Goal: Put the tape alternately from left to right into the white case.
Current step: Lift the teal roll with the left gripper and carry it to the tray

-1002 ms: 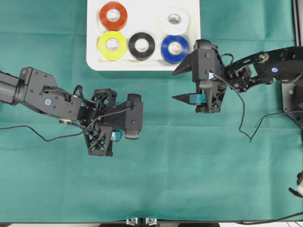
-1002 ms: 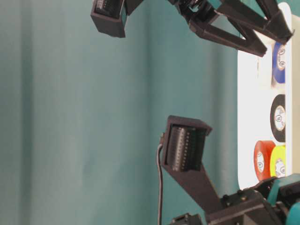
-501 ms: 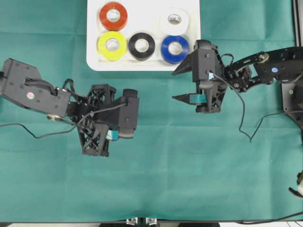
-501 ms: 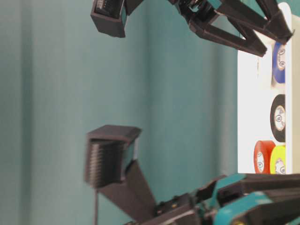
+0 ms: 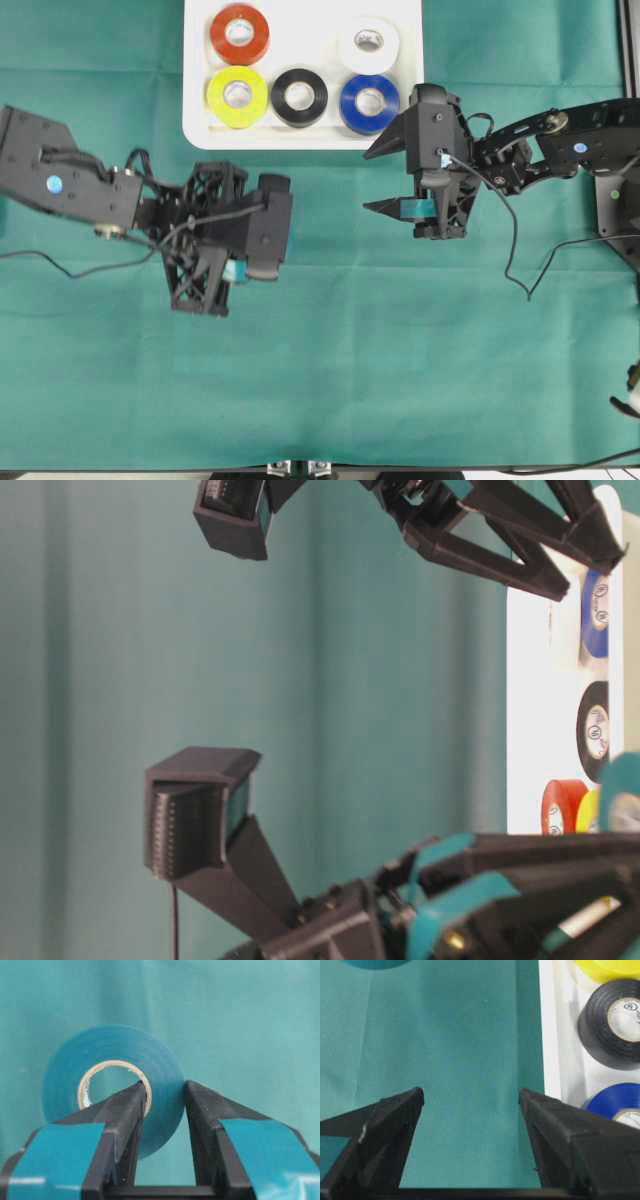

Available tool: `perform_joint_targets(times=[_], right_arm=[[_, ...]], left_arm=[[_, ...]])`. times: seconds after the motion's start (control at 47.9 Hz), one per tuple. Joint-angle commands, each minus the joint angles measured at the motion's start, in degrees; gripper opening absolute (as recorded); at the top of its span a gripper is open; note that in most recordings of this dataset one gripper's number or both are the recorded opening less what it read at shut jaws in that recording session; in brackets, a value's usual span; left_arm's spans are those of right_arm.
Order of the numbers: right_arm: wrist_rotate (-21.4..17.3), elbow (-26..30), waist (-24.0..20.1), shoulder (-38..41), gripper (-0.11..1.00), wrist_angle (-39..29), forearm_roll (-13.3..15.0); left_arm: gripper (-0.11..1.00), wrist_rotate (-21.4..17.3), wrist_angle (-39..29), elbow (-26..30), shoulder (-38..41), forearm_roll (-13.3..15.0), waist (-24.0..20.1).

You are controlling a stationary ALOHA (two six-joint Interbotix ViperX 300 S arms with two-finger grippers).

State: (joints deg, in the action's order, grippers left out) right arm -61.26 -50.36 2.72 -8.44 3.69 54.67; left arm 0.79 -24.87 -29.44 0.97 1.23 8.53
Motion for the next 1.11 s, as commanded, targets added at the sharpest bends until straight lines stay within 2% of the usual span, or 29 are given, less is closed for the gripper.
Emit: perform_joint_targets(times=[0.0,0.313,0.606,1.086], right_arm=[[0.0,0.4,-0.2,-1.1,0.82,0.4,0.2],[-0.1,0.4,-0.1,-1.1,0.82,0.4,0.2],[-0.2,0.4,-0.4,-1.1,0.82,0.4,0.1],[-0.4,0.4,-1.2,-1.1,0.82,0.2,0.0]], left_arm=[[-0.04,-2.0,-0.1,1.4,-2.5,-0.2,-2.3],[-0.04,-6.6,-0.3,2.1,-2.7,-0.1,-11.3],[-0.04,-14.8,2.2,2.6,-0.7,-0.2,-20.3],[-0.04,-25.1,6.2,9.1,7.4,-0.2,-26.5]])
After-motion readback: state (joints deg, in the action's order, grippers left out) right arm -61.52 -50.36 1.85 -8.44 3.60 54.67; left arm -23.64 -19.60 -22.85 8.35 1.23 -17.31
